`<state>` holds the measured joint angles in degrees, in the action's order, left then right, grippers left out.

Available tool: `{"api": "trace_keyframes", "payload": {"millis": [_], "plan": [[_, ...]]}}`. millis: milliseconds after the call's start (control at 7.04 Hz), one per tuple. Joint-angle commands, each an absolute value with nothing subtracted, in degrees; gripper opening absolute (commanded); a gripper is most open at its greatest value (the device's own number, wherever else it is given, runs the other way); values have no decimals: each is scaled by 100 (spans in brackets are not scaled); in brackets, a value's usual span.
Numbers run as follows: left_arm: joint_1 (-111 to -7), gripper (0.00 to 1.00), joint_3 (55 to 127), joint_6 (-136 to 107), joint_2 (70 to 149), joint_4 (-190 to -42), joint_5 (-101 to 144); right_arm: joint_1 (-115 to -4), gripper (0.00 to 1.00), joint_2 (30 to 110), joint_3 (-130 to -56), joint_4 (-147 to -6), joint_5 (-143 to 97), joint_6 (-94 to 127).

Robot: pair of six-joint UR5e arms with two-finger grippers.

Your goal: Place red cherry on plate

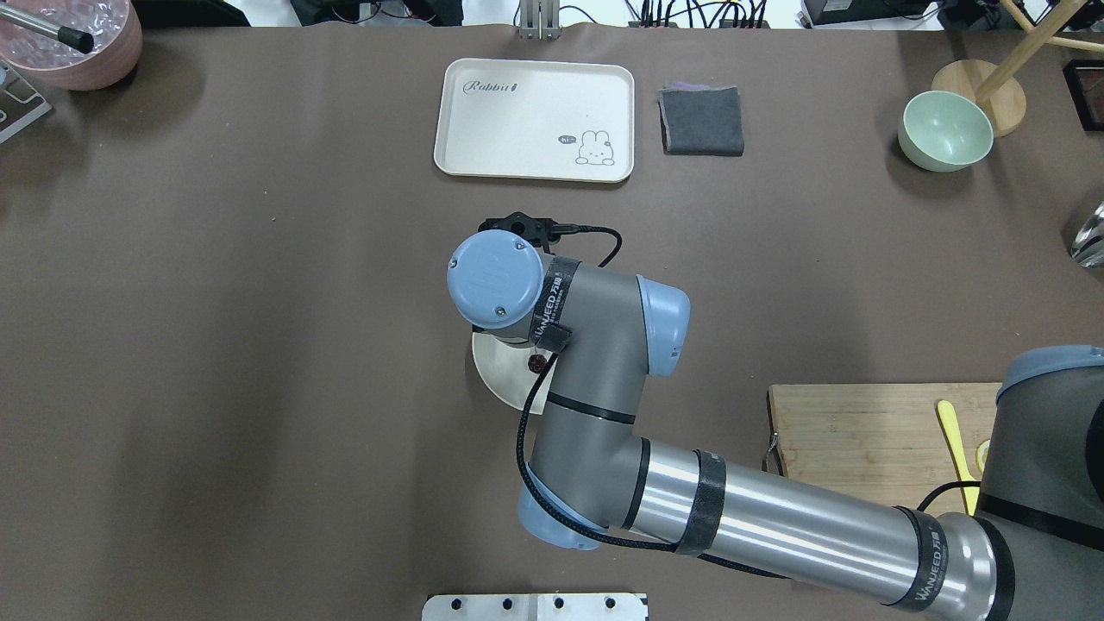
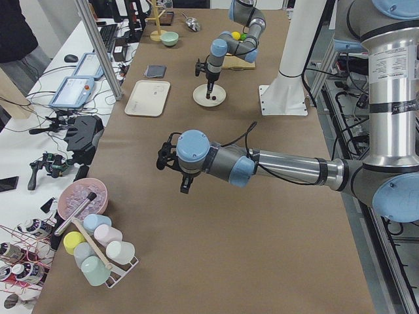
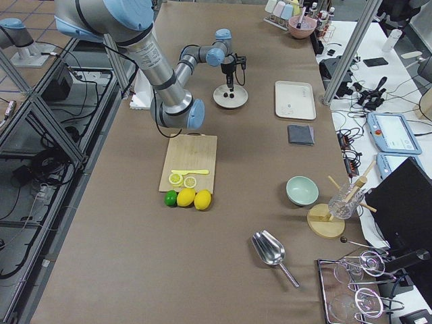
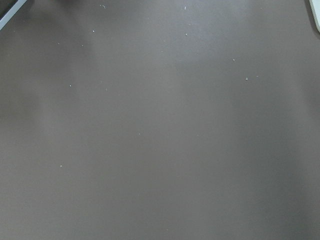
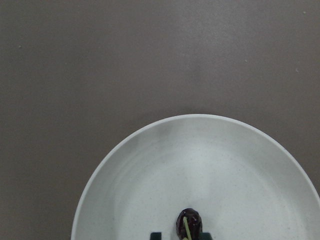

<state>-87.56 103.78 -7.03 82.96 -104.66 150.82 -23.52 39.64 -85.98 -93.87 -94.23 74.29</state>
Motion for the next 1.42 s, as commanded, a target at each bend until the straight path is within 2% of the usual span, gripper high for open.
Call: {"api": "trace_keyframes", "payload": {"millis": [0,284,568,852,1278], "plan": [[-8754,98,10293,-703,8358,-10468,14995,-2678,98,4531,-9826,-9866,-9587,7349],[-8728,98,10179,-755,8533,-10442,14924,-3835,99,5313,-10999,-10650,-10788,6089],[-8719,98,10029,-800,8684,-10362,14924,-5126,99,6017,-11109,-10626,-11790,4543],[-8693,98,10011,-1018,8815,-10327,14374,-6830,99,6964,-10891,-10670,-12917,2150],[-8657,98,9932,-1020,8798,-10327,14344,-8530,99,7277,-9156,-10591,-13262,-1063]]}}
